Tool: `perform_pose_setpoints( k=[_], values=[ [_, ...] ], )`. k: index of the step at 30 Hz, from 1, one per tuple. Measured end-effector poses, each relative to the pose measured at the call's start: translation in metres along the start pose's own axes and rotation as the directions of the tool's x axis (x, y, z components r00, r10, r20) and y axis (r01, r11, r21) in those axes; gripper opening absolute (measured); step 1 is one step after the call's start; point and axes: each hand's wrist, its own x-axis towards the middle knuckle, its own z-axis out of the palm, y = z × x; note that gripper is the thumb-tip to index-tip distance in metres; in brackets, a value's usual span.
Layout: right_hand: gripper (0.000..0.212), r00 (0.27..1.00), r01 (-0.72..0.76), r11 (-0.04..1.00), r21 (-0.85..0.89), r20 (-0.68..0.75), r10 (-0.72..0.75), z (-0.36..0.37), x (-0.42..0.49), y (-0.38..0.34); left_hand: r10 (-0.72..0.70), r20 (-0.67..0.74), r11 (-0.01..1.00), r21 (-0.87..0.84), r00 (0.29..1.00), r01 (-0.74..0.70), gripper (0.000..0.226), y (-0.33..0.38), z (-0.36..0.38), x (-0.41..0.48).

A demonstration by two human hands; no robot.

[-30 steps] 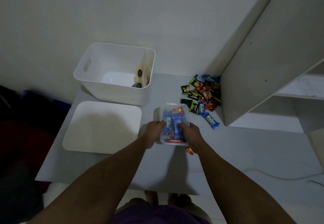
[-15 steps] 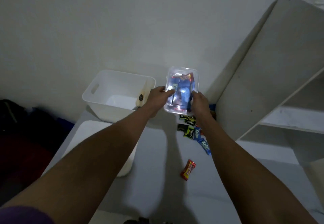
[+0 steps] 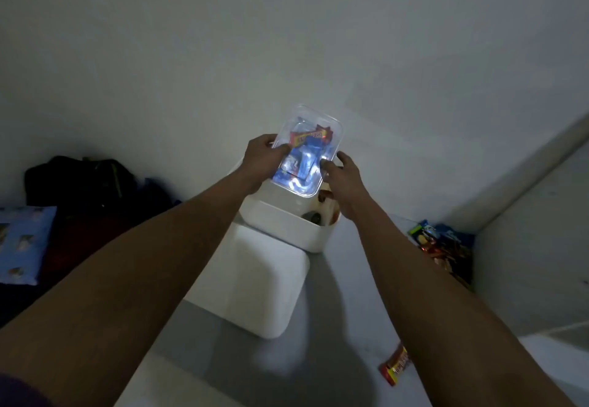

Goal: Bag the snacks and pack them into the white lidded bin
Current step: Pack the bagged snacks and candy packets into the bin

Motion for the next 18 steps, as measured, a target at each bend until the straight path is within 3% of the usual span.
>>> perform_pose_setpoints(
  k=[3,7,11,14,16,17,18],
  values=[
    [0.071,0.993,-0.116,0.992,0.057,0.000,0.116,0.027,0.034,0.018,-0.071,0.016,0.994,0.079,0.997,0.070,0.027,-0.020,-0.010,0.036],
    [0.039,0.967,-0.249,0.968,0.018,-0.055,0.250,0.054,0.074,0.042,-0.171,0.115,0.952,0.276,0.978,0.134,0.034,-0.059,-0.008,0.086],
    [0.030,0.923,-0.371,0.928,-0.035,-0.119,0.365,0.070,0.113,0.081,-0.272,0.190,0.876,0.454,0.943,0.161,0.030,-0.091,-0.003,0.118],
    [0.026,0.896,-0.433,0.900,-0.048,-0.135,0.423,0.080,0.132,0.108,-0.391,0.284,0.826,0.527,0.875,0.198,0.018,-0.120,-0.002,0.137],
    [0.026,0.881,-0.463,0.884,-0.057,-0.137,0.453,0.087,0.143,0.119,-0.311,0.304,0.861,0.490,0.900,0.132,0.016,-0.132,-0.002,0.144],
    [0.027,0.876,-0.474,0.877,-0.075,-0.143,0.461,0.090,0.146,0.121,-0.367,0.371,0.879,0.438,0.853,0.188,0.012,-0.133,-0.003,0.146],
    [0.029,0.873,-0.479,0.873,-0.087,-0.150,0.464,0.095,0.149,0.123,-0.368,0.427,0.865,0.482,0.826,0.137,0.018,-0.141,0.000,0.154]
  ],
)
